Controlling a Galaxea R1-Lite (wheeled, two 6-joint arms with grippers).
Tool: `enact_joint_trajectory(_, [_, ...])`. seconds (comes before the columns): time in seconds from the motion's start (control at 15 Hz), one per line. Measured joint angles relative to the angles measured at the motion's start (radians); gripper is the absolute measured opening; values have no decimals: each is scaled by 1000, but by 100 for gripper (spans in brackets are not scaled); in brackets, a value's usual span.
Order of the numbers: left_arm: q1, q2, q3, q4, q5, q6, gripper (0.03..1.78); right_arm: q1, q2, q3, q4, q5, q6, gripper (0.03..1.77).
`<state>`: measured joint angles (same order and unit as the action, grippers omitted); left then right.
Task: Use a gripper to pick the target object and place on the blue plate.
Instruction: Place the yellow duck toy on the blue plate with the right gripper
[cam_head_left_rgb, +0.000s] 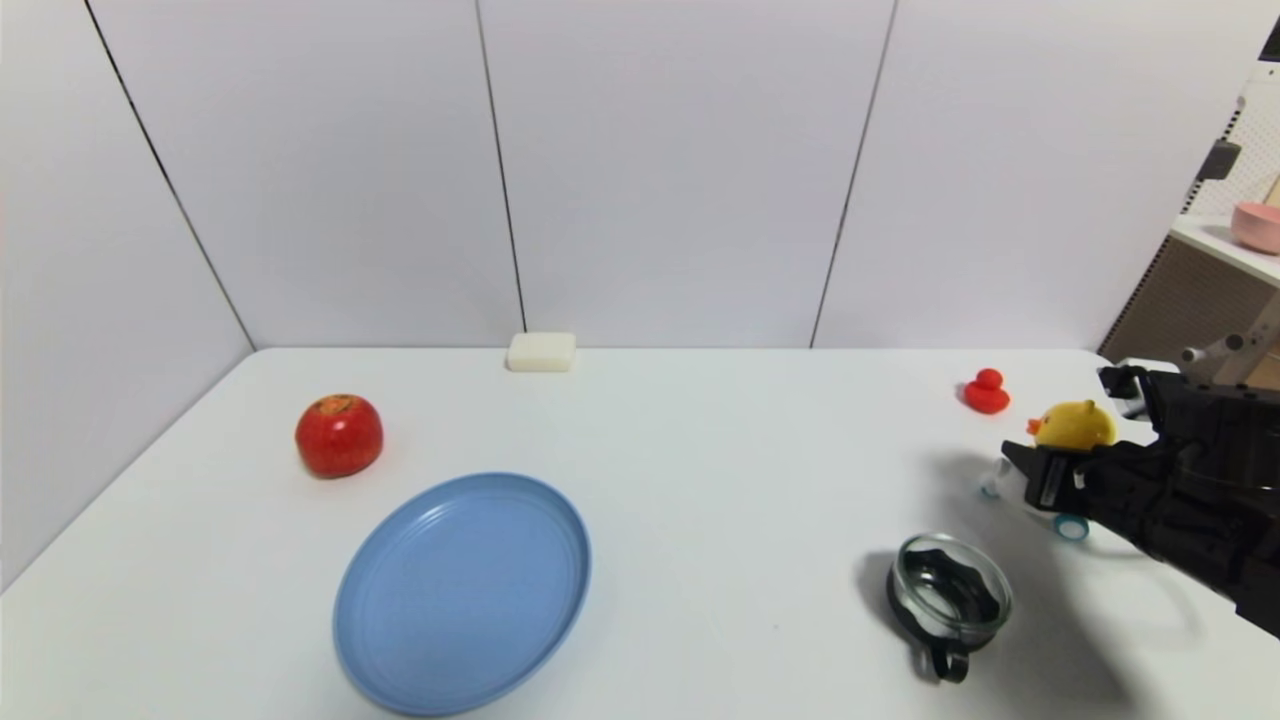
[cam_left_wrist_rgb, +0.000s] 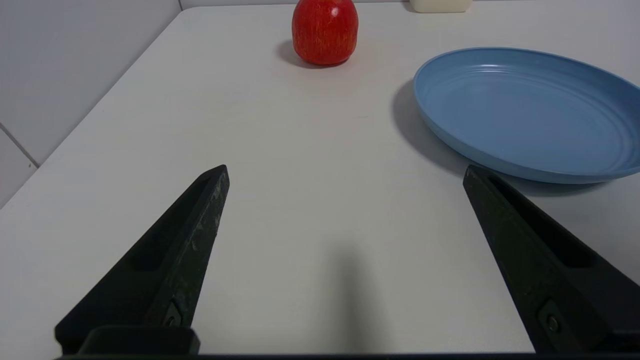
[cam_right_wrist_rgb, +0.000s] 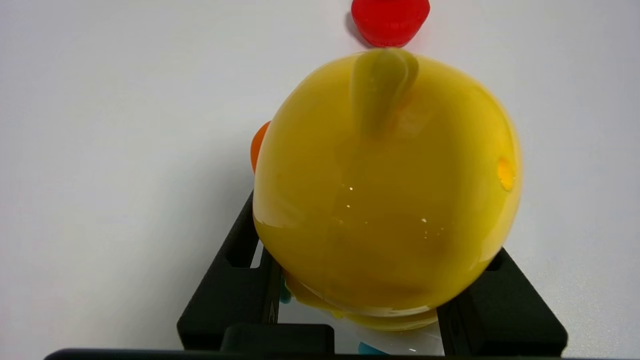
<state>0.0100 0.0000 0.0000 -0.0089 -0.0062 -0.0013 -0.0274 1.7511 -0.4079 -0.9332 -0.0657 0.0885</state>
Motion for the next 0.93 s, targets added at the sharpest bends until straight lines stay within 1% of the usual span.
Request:
enact_joint_trajectory(0.27, [0,0,0,0,0,0,169,4,-59,-27,43,3,-3,82])
enact_joint_trajectory(0.47, [0,0,0,0,0,0,169,10,-126,-120,149,6,-4,81])
enact_joint_trajectory(0.6, [0,0,0,0,0,0,169,22,-158,-220,244,7,-4,81])
enact_joint_trajectory(0.67, [0,0,0,0,0,0,169,37,-167,-277,284,8,-3,81])
enact_joint_trajectory(0.8, [0,0,0,0,0,0,169,101,-171,-393,356,8,-2,81])
enact_joint_trajectory(0.93, [0,0,0,0,0,0,169,204,-151,-513,424,8,-2,81])
